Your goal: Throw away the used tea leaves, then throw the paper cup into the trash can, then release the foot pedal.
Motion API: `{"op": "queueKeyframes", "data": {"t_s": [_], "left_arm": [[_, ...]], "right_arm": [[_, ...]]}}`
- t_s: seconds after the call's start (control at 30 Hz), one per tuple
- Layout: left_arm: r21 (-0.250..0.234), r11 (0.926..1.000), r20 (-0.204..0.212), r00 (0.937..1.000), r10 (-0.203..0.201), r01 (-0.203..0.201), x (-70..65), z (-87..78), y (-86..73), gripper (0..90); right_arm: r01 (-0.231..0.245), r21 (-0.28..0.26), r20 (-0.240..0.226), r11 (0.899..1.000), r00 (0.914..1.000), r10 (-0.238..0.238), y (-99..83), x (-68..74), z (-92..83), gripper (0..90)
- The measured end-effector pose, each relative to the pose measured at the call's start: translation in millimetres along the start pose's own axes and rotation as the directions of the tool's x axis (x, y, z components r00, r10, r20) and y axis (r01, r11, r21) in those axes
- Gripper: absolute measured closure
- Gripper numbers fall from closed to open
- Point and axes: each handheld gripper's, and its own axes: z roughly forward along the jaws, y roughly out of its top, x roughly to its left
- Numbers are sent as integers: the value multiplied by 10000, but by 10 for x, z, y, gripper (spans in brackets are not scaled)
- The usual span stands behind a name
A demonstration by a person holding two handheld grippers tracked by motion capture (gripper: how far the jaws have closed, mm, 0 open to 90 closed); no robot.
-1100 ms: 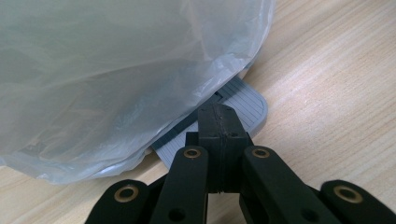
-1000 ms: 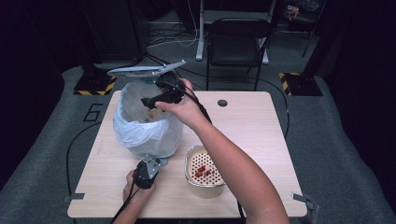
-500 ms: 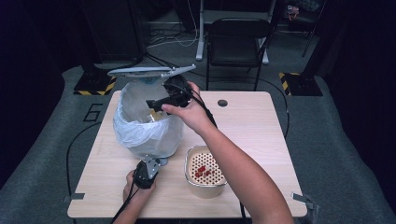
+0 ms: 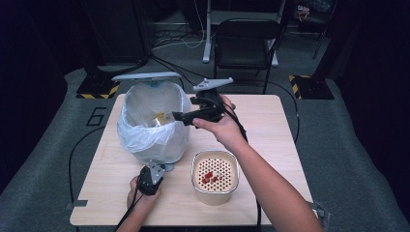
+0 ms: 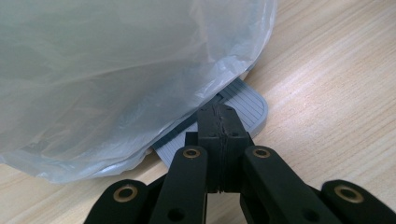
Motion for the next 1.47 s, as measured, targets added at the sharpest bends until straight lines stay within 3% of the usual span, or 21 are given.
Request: {"op": "queueKeyframes", "data": {"t_s": [0.1,0.17,0.23,0.33,0.4,0.53,0.6,0.63,0.67,0.73,0.83,0.87,0.93,1.0,1.03,1.07,1.1,1.17,1.27,1.37,1.47], "left_arm": [[10,9995,295,9991,-306,306,20,4,-3,896],[59,9991,398,9983,-432,430,49,-8,-4,884],[9,9983,449,9973,-584,585,63,-7,-6,872],[208,9969,643,9949,-773,761,103,-31,19,829],[299,9963,630,9946,-823,806,117,-54,45,810],[614,9937,1186,9879,-1001,933,186,-133,105,706],[762,9934,1504,9839,-962,855,234,-203,143,659],[838,9915,1609,9806,-1116,991,260,-226,164,607],[825,9886,1794,9739,-1393,1262,290,-258,181,583],[639,9864,2098,9643,-1613,1511,357,-361,199,560],[626,9889,2350,9610,-1459,1348,436,-471,193,473],[602,9891,2334,9615,-1448,1344,460,-497,183,473],[668,9867,2405,9573,-1603,1485,550,-565,130,449],[756,9760,2419,9458,-2166,2042,645,-615,46,418],[728,9749,2303,9475,-2217,2104,689,-626,3,406],[709,9760,2227,9505,-2168,2060,728,-628,-32,392],[680,9713,2028,9500,-2373,2281,775,-623,-100,385],[811,9668,1851,9494,-2537,2425,884,-623,-196,371],[928,9403,1495,9291,-3382,3274,1060,-573,-350,358],[1191,9291,1114,9251,-3630,3502,1213,-489,-484,321],[1517,9088,916,9099,-4045,3887,1278,-395,-597,298]], "right_arm": [[12,-127,106,9999,9999,-10,-88,-37,-118,153],[6,-120,648,9999,9979,2,-270,-134,-339,156],[-114,-173,856,9998,9962,129,-327,-175,-402,156],[-705,-417,1361,9966,9878,756,-567,-376,-645,156],[-684,-444,1477,9967,9862,743,-619,-407,-682,156],[-817,-303,2202,9962,9716,864,-972,-544,-903,156],[-1001,-391,2561,9942,9607,1068,-1126,-606,-1006,156],[-1138,-503,3007,9922,9457,1237,-1297,-681,-1107,156],[-1138,-503,3007,9922,9457,1237,-1297,-681,-1107,156],[-1358,-412,3417,9899,9291,1416,-1475,-754,-1185,156],[-1435,-136,4232,9896,8958,1357,-1788,-813,-1275,156],[-1435,-136,4232,9896,8958,1357,-1788,-813,-1275,156],[-1420,-110,4464,9898,8850,1319,-1925,-809,-1307,156],[-1472,-38,4628,9891,8765,1322,-2085,-791,-1322,156],[-1461,42,4869,9893,8644,1256,-2182,-771,-1319,156],[-1465,137,4930,9891,8616,1208,-2256,-765,-1314,156],[-1490,169,4978,9887,8588,1210,-2308,-761,-1307,156],[-1814,75,5111,9834,8460,1521,-2497,-763,-1303,156],[-2072,-45,5146,9783,8383,1799,-2607,-784,-1293,157],[-2395,-141,5229,9708,8258,2113,-2794,-829,-1237,157],[-2818,130,5288,9594,8162,2326,-2965,-893,-1142,157]]}}
